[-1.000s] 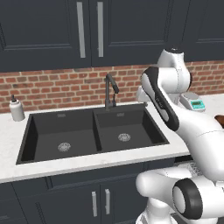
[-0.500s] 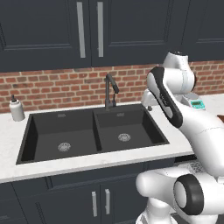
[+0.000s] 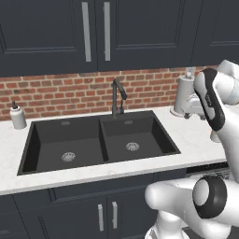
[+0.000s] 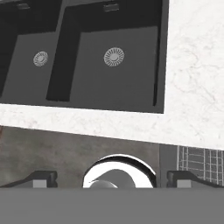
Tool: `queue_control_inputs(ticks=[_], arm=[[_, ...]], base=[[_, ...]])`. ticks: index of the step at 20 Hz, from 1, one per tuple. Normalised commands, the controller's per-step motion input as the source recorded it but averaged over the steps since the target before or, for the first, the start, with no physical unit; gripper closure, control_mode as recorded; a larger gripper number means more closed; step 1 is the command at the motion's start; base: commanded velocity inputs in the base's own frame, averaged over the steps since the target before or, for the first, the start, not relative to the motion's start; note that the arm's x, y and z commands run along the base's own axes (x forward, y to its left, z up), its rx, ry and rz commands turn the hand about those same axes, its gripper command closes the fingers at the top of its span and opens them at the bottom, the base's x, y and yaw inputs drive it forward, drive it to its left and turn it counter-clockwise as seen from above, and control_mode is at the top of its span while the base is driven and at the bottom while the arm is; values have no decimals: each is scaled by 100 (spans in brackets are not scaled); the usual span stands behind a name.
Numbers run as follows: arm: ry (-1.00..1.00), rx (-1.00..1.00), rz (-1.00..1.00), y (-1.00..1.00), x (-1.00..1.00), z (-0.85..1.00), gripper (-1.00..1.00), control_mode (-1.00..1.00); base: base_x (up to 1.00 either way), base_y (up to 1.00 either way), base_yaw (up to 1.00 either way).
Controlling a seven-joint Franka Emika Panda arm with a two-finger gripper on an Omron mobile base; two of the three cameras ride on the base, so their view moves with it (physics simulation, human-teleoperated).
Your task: Pick up the cup and bowl from the counter, place them in the dishwasher, and close the dishwasher door.
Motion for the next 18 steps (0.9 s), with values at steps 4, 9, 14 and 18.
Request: queue_control_inputs(ticks=[4, 9, 14, 18], arm=[[3, 22, 0, -100, -13, -5, -100, -100], [10, 15, 0, -85, -5, -31, -100, -100], [15, 4, 0, -35, 0, -29, -100, -100], [10, 0, 0, -2, 0, -44, -100, -100]], base=[[0, 0, 0], [0, 0, 0], [0, 0, 0], [0, 0, 0]])
